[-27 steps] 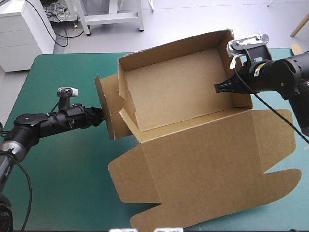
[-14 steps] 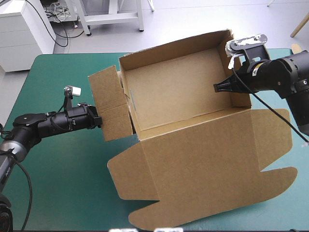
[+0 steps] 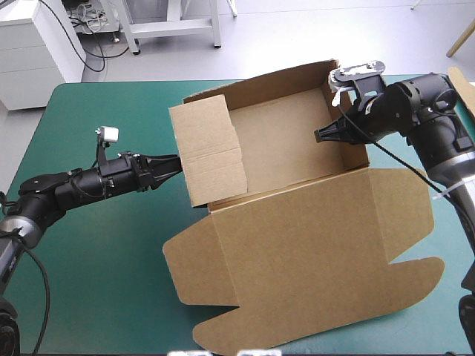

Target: Fold the box

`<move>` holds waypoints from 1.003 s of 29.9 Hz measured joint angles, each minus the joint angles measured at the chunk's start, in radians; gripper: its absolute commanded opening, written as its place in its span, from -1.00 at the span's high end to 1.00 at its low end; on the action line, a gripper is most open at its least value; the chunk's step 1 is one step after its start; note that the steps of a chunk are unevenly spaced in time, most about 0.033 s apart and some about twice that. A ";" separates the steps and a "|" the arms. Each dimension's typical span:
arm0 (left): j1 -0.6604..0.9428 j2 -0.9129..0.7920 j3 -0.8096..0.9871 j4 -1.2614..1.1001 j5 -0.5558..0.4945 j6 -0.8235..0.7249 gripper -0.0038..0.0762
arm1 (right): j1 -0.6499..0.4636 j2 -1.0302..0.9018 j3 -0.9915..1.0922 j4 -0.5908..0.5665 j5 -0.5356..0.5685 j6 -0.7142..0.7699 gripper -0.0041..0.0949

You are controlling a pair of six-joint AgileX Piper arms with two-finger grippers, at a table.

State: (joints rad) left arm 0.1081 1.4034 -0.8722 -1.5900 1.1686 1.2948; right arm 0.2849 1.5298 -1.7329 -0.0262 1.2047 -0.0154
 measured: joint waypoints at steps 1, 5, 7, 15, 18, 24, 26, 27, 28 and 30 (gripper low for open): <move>0.000 0.000 0.000 -0.012 0.000 0.001 -0.15 | 0.000 0.008 0.000 0.007 -0.001 -0.001 0.96; 0.000 0.000 0.000 -0.044 0.001 0.003 -0.15 | 0.000 0.027 0.000 0.026 -0.022 -0.005 0.96; -0.006 0.000 0.000 -0.059 0.001 0.003 -0.15 | 0.000 0.032 0.000 0.032 -0.035 -0.008 0.96; -0.050 0.000 0.000 -0.076 -0.001 0.003 -0.15 | 0.000 0.034 0.000 0.026 -0.072 -0.019 0.96; -0.052 0.000 -0.003 -0.076 -0.002 -0.001 -0.15 | 0.000 0.042 0.000 0.026 -0.074 -0.019 0.96; -0.053 0.000 -0.061 -0.075 -0.001 -0.036 -0.15 | 0.000 0.069 0.000 0.026 -0.087 -0.019 0.96; -0.054 0.000 -0.082 -0.076 0.003 -0.044 -0.15 | 0.000 0.074 0.000 0.033 -0.091 -0.018 0.96; -0.055 0.000 -0.090 -0.076 0.007 -0.047 -0.15 | 0.000 0.077 0.000 0.035 -0.091 -0.018 0.96; -0.055 0.000 -0.095 -0.077 0.009 -0.055 -0.15 | 0.000 0.080 0.000 0.040 -0.091 -0.018 0.96; -0.055 0.000 -0.104 -0.073 0.010 -0.077 -0.15 | 0.000 0.084 0.000 0.040 -0.091 -0.018 0.96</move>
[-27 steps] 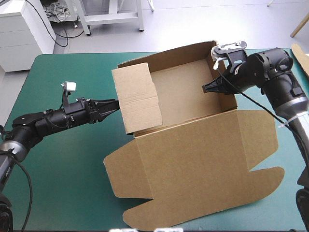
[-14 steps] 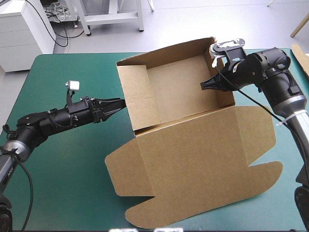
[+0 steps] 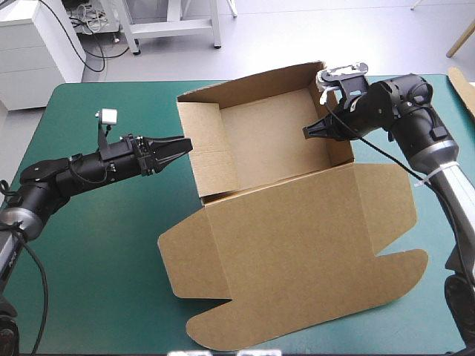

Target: Fold the box

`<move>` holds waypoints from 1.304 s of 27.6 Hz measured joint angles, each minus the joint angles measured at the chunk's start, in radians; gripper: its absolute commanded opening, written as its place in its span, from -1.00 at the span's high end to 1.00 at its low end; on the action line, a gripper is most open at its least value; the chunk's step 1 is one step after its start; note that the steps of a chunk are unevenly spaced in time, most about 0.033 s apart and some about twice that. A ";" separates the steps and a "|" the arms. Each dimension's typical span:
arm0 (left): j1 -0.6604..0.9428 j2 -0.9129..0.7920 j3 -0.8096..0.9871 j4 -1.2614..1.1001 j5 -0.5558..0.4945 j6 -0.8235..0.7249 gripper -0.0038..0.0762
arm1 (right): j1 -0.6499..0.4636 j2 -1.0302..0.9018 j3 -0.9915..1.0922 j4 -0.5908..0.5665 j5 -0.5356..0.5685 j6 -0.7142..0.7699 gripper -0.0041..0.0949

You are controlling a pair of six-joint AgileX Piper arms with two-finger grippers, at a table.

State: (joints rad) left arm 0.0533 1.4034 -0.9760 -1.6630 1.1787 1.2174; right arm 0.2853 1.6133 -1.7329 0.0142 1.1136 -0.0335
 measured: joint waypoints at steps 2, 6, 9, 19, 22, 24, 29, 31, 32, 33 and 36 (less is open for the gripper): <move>0.000 0.000 -0.010 0.036 -0.015 -0.028 -0.15 | 0.003 0.001 0.000 -0.003 0.000 -0.001 0.96; 0.000 0.000 -0.037 0.154 -0.079 -0.117 -0.15 | 0.048 0.001 0.000 -0.038 -0.011 0.019 0.96; -0.008 0.000 -0.091 0.272 -0.116 -0.203 -0.15 | 0.107 0.001 0.000 -0.121 -0.031 0.076 0.96; -0.170 0.000 -0.280 0.892 -0.273 -0.693 -0.15 | 0.215 0.001 0.000 -0.220 -0.067 0.147 0.96; -0.228 0.000 -0.283 1.021 -0.310 -0.815 -0.03 | 0.218 0.001 0.000 -0.214 -0.067 0.147 0.96; -0.257 0.000 -0.283 1.074 -0.342 -0.869 0.15 | 0.218 0.001 0.000 -0.213 -0.067 0.146 0.96; -0.295 0.000 -0.285 1.138 -0.411 -0.918 0.78 | 0.217 0.001 0.000 -0.216 -0.062 0.147 0.96; -0.302 0.001 -0.285 1.161 -0.441 -0.937 0.92 | 0.217 0.001 0.000 -0.216 -0.060 0.156 0.96; -0.307 0.002 -0.285 1.176 -0.475 -0.962 0.92 | 0.217 0.001 0.000 -0.216 -0.058 0.168 0.96; -0.308 0.003 -0.285 1.184 -0.488 -0.977 0.92 | 0.215 0.001 0.000 -0.216 -0.058 0.176 0.96; -0.322 0.023 -0.288 1.238 -0.510 -1.056 0.92 | 0.208 0.002 0.000 -0.215 -0.056 0.201 0.96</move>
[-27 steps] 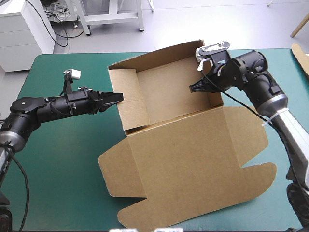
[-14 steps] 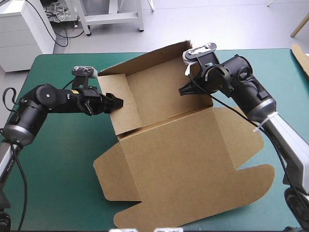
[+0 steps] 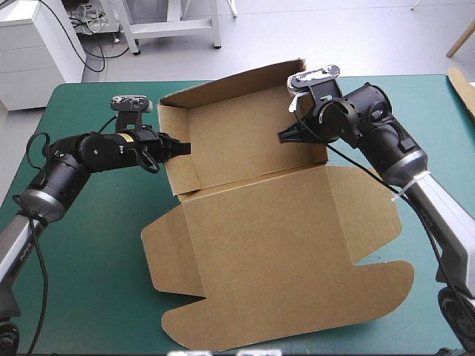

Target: Fold the box

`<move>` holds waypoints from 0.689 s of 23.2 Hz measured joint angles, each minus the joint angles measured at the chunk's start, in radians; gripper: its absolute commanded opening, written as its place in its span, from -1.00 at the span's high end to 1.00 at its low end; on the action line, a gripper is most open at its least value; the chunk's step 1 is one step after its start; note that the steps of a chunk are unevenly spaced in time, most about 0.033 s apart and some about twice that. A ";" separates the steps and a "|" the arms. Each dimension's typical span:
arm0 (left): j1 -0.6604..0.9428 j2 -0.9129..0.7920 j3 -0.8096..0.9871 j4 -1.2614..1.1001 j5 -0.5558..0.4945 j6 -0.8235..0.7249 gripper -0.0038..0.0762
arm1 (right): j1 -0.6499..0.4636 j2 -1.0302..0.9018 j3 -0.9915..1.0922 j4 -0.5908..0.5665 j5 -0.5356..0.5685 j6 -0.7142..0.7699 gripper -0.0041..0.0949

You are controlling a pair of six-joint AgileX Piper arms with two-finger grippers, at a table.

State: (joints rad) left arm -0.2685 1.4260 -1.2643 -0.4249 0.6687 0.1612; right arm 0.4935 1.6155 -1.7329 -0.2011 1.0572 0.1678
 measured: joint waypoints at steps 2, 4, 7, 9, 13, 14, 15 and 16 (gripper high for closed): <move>-0.006 0.025 -0.010 0.039 0.013 -0.051 0.92 | -0.005 0.012 0.000 0.005 0.009 0.005 0.96; -0.006 0.074 -0.035 0.060 0.054 -0.085 0.92 | -0.023 0.051 0.000 0.030 0.033 0.007 0.96; -0.021 0.133 -0.063 0.099 0.083 -0.114 0.92 | -0.047 0.107 0.000 0.059 0.047 0.007 0.96; -0.045 0.174 -0.091 0.169 0.112 -0.161 0.92 | -0.065 0.149 0.000 0.085 0.060 0.004 0.96; -0.102 0.276 -0.173 0.318 0.204 -0.267 0.92 | -0.120 0.241 0.000 0.181 0.069 -0.048 0.96; -0.106 0.292 -0.182 0.324 0.210 -0.273 0.92 | -0.126 0.256 0.000 0.189 0.069 -0.055 0.96; -0.108 0.308 -0.187 0.326 0.214 -0.276 0.92 | -0.130 0.268 0.000 0.192 0.069 -0.061 0.96; -0.109 0.322 -0.193 0.326 0.216 -0.278 0.92 | -0.132 0.283 0.000 0.195 0.068 -0.068 0.96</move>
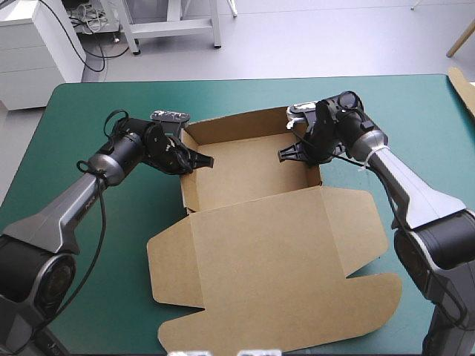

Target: Fold the box

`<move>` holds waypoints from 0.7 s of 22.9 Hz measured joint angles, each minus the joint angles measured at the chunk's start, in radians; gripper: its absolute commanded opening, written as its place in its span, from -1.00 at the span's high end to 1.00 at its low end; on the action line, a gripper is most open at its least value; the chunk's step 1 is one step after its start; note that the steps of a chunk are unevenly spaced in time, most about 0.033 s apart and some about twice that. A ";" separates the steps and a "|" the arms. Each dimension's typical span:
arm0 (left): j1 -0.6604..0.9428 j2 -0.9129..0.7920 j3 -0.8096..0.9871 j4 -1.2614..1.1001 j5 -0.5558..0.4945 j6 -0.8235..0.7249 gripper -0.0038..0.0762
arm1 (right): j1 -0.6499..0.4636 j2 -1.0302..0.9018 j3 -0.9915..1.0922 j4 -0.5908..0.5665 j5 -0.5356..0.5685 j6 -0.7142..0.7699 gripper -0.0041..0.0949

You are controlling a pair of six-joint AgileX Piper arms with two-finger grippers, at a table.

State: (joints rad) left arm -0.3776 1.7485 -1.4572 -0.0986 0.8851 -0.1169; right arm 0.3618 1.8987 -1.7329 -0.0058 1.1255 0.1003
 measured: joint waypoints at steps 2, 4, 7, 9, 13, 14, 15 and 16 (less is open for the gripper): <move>0.000 0.024 -0.010 0.003 0.000 -0.003 0.92 | -0.003 0.025 0.000 0.006 -0.005 -0.012 0.96; 0.000 0.039 -0.019 0.004 -0.001 -0.004 0.92 | -0.007 0.048 0.000 0.006 -0.010 -0.023 0.96; 0.000 0.057 -0.027 0.008 -0.011 -0.006 0.92 | -0.008 0.069 -0.002 0.006 -0.025 -0.036 0.96; 0.000 0.074 -0.030 0.013 -0.018 0.002 0.92 | -0.008 0.074 -0.003 0.006 -0.032 -0.051 0.96; 0.002 0.091 -0.037 0.014 -0.019 0.025 0.78 | -0.008 0.079 -0.003 0.006 -0.042 -0.066 0.90; 0.002 0.092 -0.038 0.015 -0.019 0.049 0.70 | -0.008 0.079 -0.003 0.006 -0.044 -0.067 0.85; 0.002 0.092 -0.038 0.015 -0.019 0.058 0.49 | -0.008 0.080 -0.003 0.006 -0.045 -0.067 0.71; 0.002 0.092 -0.038 0.019 -0.021 0.076 0.31 | -0.008 0.081 -0.006 0.006 -0.052 -0.072 0.54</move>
State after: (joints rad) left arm -0.3757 1.8402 -1.4953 -0.0800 0.8646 -0.0407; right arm 0.3539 1.9800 -1.7385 0.0000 1.0733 0.0280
